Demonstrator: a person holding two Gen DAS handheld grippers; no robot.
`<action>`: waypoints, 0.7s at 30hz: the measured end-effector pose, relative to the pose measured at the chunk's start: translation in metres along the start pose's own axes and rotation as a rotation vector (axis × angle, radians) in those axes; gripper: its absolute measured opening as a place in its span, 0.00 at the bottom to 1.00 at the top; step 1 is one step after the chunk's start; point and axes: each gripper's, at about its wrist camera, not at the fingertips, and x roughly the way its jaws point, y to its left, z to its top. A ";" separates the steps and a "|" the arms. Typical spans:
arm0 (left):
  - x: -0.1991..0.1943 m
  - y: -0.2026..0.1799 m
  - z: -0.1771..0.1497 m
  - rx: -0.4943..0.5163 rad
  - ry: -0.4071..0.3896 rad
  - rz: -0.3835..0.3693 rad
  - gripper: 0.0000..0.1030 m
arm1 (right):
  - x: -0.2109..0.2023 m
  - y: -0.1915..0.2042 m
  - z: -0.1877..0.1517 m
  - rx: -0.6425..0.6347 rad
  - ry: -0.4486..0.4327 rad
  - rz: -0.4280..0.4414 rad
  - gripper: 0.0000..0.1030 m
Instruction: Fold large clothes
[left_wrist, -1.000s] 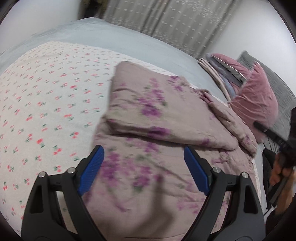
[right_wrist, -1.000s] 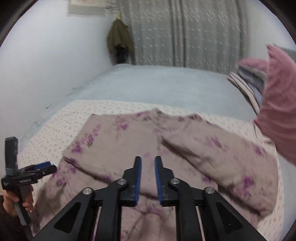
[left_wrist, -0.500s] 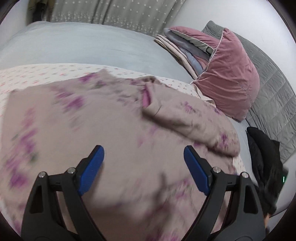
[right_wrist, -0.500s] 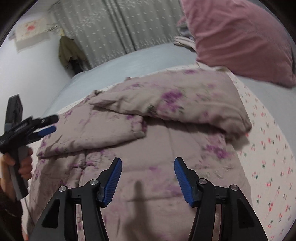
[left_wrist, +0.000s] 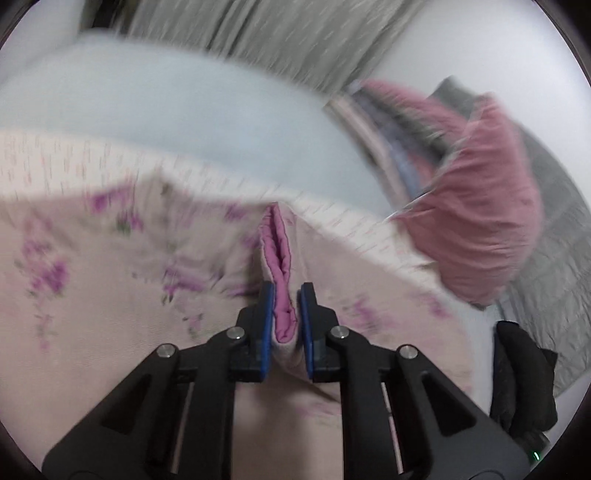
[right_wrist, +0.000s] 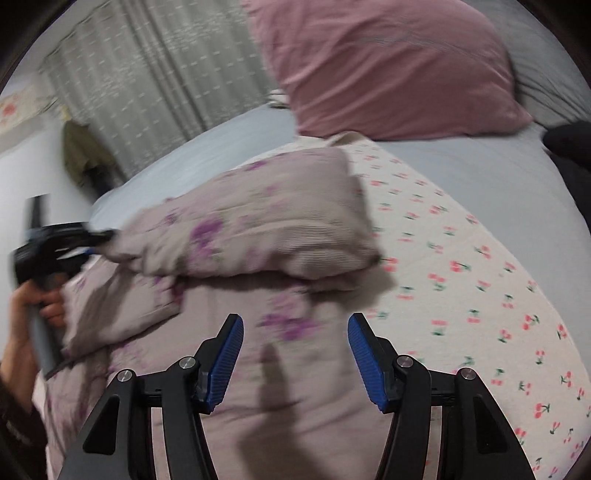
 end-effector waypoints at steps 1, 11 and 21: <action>-0.015 -0.004 -0.001 0.010 -0.029 -0.016 0.15 | 0.003 -0.007 0.000 0.019 0.002 -0.015 0.58; -0.112 0.039 -0.058 0.026 -0.228 0.118 0.14 | 0.035 -0.031 0.013 0.080 0.025 -0.009 0.58; -0.094 0.087 -0.074 0.015 -0.116 0.317 0.25 | 0.021 -0.045 0.016 0.148 -0.043 -0.101 0.58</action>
